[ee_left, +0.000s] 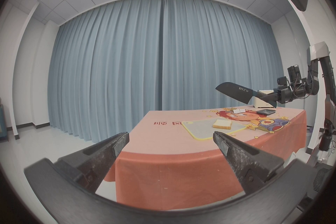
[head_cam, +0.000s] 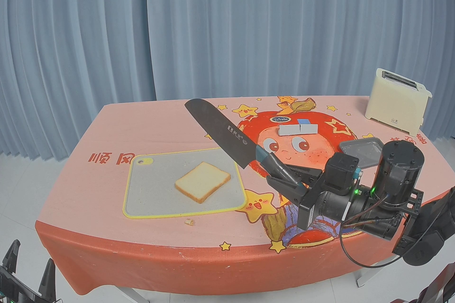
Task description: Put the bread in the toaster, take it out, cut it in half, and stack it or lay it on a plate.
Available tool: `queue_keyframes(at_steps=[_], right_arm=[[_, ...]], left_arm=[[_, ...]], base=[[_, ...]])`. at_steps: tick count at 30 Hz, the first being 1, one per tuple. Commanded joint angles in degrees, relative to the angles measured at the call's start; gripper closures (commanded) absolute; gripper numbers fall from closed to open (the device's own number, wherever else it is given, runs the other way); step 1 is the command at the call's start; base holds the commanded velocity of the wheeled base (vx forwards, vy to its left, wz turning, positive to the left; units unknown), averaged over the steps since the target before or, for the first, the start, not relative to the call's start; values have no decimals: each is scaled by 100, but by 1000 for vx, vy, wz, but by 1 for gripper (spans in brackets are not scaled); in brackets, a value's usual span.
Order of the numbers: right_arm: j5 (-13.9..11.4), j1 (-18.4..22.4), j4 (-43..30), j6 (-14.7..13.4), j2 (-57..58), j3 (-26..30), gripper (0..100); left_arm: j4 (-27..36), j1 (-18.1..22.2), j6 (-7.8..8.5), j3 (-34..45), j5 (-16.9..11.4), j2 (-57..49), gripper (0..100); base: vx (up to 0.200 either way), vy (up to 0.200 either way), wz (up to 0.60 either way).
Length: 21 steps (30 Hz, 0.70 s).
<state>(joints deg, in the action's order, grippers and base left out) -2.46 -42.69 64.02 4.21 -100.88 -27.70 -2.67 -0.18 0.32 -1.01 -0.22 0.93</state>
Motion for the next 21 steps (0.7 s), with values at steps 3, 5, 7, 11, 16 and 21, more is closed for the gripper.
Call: queue_keyframes(at_steps=[3,5,7,11,16,21], right_arm=[[0,6,5,36,24,1,100],[0,-2,5,36,15,10,100],[0,-2,5,36,15,10,100],[0,-46,5,36,15,19,100],[53,-64,40,45,-2,28,100],[70,-99,40,45,-2,45,100]], left_arm=[[-744,1,179,101,-13,-84,0],[-805,1,179,101,-13,-84,0],[-858,1,188,101,-13,-84,0],[-849,1,179,101,-22,-84,0],[-867,1,179,101,-22,-84,0],[-981,1,188,101,-31,-84,0]], base=[[0,0,0],[0,0,0],[0,0,0],[0,0,0],[0,0,0],[0,0,0]])
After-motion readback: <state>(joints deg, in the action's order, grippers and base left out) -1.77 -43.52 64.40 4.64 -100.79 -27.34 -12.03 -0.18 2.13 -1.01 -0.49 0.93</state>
